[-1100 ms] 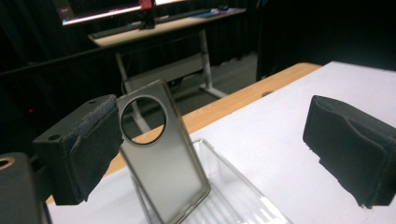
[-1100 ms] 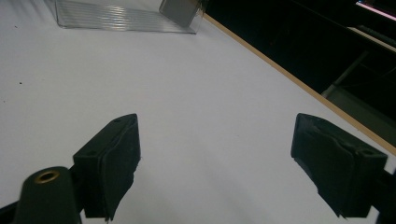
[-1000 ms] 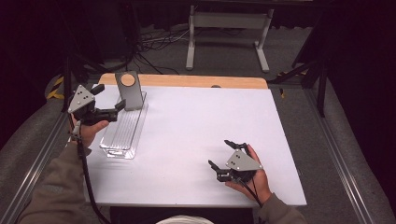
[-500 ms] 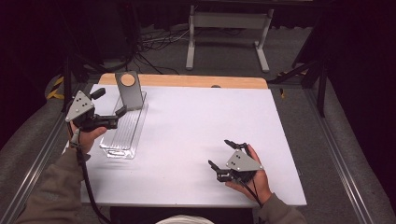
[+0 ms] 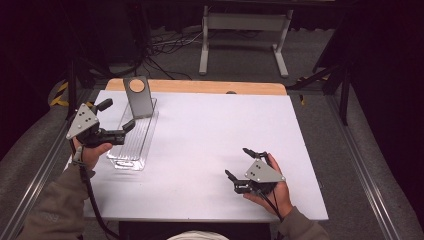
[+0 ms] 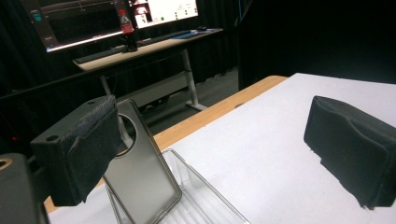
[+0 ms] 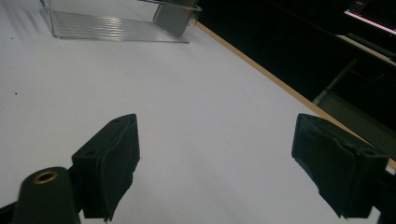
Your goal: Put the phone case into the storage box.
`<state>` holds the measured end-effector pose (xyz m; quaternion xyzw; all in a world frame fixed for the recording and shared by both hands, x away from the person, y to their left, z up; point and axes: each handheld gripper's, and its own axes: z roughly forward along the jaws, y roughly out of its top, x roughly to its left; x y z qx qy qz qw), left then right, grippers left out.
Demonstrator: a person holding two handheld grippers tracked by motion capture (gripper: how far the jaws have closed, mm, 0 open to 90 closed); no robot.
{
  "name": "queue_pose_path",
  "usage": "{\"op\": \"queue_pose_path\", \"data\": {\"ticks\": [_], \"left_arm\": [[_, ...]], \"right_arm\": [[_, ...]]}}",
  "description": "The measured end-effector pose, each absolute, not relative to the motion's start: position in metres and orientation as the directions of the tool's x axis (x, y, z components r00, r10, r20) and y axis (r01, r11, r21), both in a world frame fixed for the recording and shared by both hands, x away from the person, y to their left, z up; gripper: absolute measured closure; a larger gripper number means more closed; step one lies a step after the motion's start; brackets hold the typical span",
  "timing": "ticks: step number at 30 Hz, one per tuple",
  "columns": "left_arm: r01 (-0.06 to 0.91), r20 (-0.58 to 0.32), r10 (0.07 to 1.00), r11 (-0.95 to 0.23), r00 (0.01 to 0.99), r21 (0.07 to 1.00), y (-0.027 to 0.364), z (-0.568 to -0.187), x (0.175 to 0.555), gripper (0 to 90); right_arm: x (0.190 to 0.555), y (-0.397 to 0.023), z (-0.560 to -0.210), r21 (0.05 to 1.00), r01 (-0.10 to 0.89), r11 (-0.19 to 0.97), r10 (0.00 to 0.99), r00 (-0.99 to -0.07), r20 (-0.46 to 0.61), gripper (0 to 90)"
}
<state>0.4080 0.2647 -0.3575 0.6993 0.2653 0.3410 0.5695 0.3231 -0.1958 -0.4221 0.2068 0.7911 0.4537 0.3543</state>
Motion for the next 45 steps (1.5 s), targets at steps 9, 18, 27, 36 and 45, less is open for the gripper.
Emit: {"op": "queue_pose_path", "data": {"ticks": [9, 18, 27, 36, 45], "left_arm": [[-0.022, 0.178, 0.752, -0.212, 0.635, 0.977, 0.262, -0.360, 0.398, 4.9], [-0.041, 0.198, 0.731, -0.226, 0.653, 0.973, 0.254, -0.361, 0.380, 4.1], [-0.035, 0.184, 0.706, -0.220, 0.684, 0.975, 0.245, -0.365, 0.366, 3.9], [-0.060, 0.210, 0.703, -0.233, 0.680, 0.971, 0.235, -0.371, 0.352, 4.4], [-0.062, 0.215, 0.687, -0.241, 0.695, 0.969, 0.226, -0.378, 0.344, 4.6]], "right_arm": [[0.323, -0.197, -0.419, 0.868, -0.004, 0.496, 0.653, -0.658, -0.376, 16.2], [0.322, -0.198, -0.418, 0.869, -0.006, 0.494, 0.653, -0.657, -0.376, 16.2], [0.320, -0.197, -0.417, 0.868, -0.013, 0.496, 0.659, -0.646, -0.385, 16.2], [0.318, -0.197, -0.415, 0.871, -0.022, 0.490, 0.665, -0.637, -0.390, 16.4], [0.315, -0.196, -0.412, 0.867, -0.035, 0.497, 0.656, -0.638, -0.402, 16.2]]}}
